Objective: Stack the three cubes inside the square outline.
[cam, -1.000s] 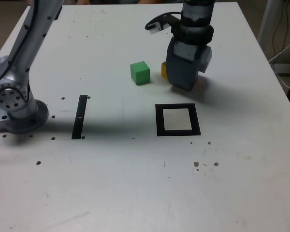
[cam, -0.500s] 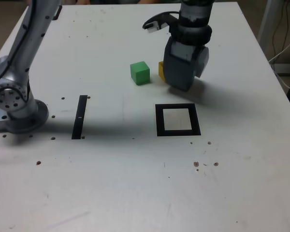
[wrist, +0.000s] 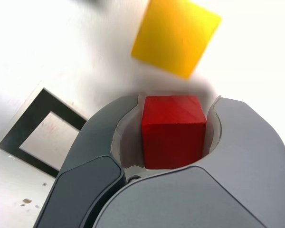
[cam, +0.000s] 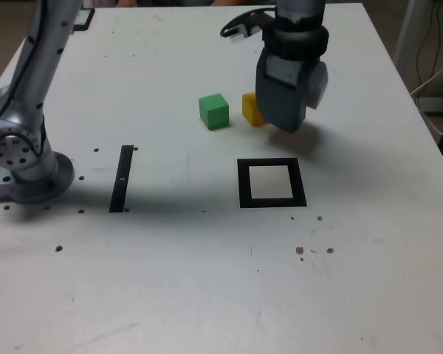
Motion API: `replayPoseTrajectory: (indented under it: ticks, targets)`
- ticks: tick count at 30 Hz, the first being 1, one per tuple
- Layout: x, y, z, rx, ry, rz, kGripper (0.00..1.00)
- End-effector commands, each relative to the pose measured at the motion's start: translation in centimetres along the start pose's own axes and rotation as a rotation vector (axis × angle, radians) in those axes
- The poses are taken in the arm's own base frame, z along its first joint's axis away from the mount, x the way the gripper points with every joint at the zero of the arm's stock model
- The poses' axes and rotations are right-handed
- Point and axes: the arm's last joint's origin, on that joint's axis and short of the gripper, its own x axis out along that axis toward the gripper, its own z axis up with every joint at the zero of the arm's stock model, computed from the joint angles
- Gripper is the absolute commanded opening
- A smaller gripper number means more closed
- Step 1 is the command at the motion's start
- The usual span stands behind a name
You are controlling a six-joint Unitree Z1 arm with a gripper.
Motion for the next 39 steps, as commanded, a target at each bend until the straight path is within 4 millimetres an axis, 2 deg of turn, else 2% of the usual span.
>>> replayPoseTrajectory:
  ticks: [1, 7, 15, 21, 26, 31, 39]
  targets:
    - [-1.0, -0.7, -1.0, 0.032, -0.03, 0.0, 0.19]
    - [-2.2, -2.0, -4.6, 0.129, -0.051, 0.005, 0.19]
    - [-3.7, -1.9, -9.9, 0.344, -0.062, -0.003, 0.19]
    - [-3.7, -2.1, -13.1, 0.568, -0.052, -0.021, 0.19]
    - [-2.7, -3.1, -15.3, 0.674, -0.058, -0.046, 0.19]
    - [-1.5, -4.1, -16.1, 0.708, -0.047, -0.041, 0.19]
    - [-0.3, -5.1, -15.4, 0.713, -0.044, 0.018, 0.27]
